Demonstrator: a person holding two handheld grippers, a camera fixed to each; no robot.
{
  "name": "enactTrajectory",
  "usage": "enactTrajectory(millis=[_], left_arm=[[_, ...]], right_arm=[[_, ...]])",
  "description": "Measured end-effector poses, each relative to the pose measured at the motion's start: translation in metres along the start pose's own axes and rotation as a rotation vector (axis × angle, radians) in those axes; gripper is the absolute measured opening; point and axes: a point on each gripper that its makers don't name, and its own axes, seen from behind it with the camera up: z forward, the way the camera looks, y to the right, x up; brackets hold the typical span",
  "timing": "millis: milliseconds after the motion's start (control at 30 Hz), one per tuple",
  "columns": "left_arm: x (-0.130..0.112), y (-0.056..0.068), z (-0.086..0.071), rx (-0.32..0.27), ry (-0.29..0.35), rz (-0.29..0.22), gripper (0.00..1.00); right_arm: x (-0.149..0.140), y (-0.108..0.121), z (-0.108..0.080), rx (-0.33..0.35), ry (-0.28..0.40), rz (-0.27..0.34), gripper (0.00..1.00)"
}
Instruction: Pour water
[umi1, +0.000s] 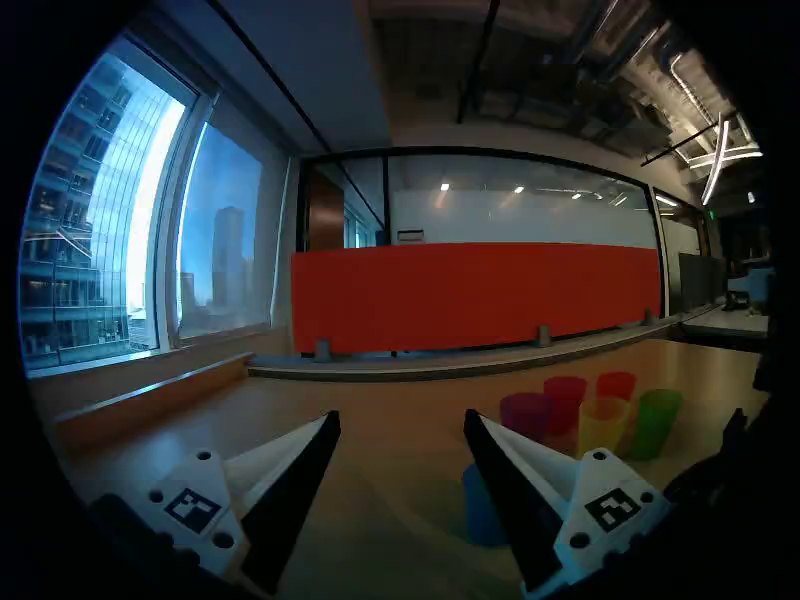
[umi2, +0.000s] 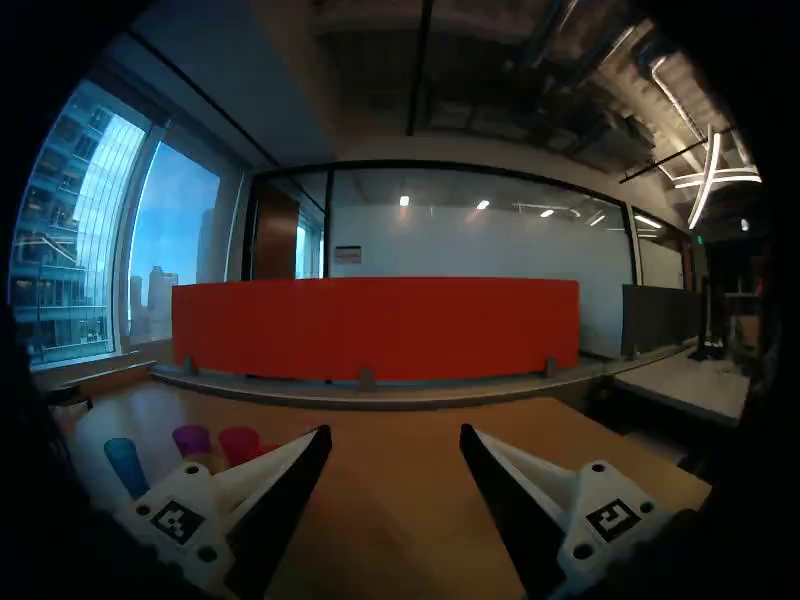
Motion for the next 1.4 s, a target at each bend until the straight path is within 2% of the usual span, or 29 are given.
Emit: enactTrajectory(millis=[600,1400], left_arm=[[-0.016,-0.006,0.001,-0.004,-0.023,-0.040,0.92],[-0.016,-0.003,0.000,-0.018,-0.026,-0.037,0.92]], right_arm=[[-0.003,0.001,-0.002,-0.006,-0.010,-0.011,0.99],[0.000,0.001,-0.003,0.006,-0.002,0.001,0.99]])
